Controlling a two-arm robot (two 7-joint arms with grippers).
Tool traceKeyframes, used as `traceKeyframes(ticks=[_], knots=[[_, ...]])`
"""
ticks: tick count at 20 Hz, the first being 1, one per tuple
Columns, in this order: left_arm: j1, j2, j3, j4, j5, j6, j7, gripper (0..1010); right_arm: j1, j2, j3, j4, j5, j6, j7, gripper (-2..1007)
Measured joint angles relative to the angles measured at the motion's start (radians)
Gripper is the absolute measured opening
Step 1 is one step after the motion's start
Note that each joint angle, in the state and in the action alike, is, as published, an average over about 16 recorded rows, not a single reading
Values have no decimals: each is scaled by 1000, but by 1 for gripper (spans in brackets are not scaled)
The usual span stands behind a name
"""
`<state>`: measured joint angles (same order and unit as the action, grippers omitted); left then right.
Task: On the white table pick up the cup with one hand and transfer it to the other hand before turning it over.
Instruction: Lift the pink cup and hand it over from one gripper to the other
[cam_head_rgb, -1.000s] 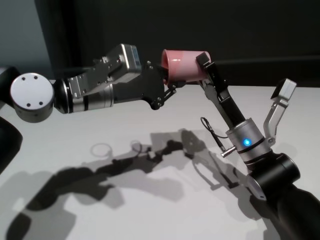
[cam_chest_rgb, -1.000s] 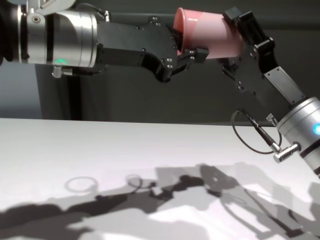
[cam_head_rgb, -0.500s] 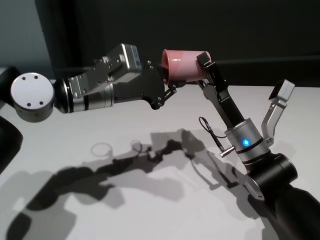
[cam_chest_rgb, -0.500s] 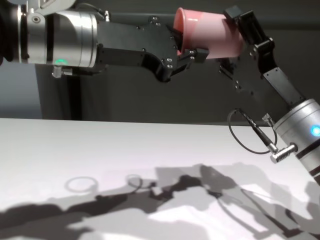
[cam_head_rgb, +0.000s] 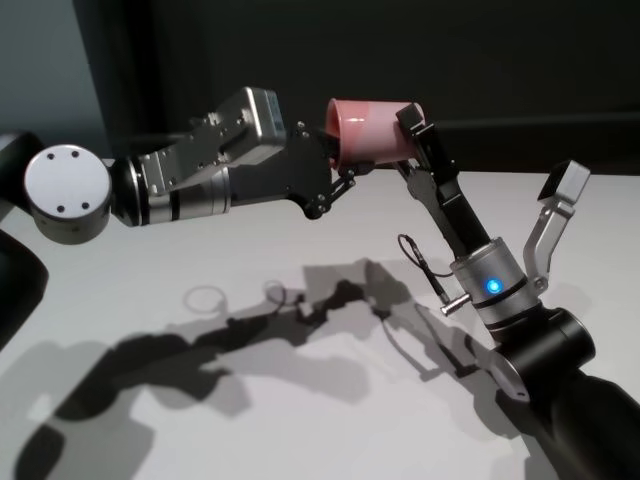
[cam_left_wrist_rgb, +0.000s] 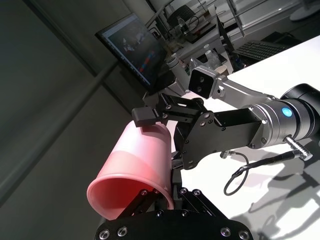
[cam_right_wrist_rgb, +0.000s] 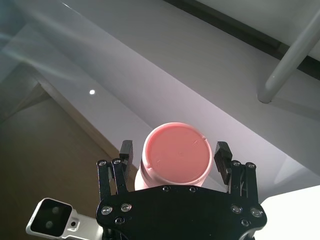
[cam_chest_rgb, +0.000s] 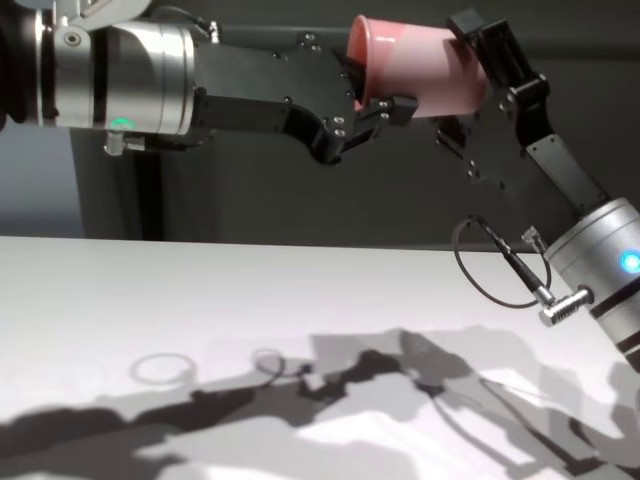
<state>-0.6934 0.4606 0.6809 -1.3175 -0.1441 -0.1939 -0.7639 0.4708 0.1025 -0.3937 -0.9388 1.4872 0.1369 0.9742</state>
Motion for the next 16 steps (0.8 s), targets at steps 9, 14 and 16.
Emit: traceKeyframes(ticks=[9,14,16], knots=[[0,0,0,0,0,0,0,54,-3,8,-8,-10,8,-16,-6,857],[0,0,0,0,0,0,0,53,-5,10,-9,-15,8,-21,-9,784],[0,0,0,0,0,0,0,54,-5,10,-9,-15,8,-20,-8,763]])
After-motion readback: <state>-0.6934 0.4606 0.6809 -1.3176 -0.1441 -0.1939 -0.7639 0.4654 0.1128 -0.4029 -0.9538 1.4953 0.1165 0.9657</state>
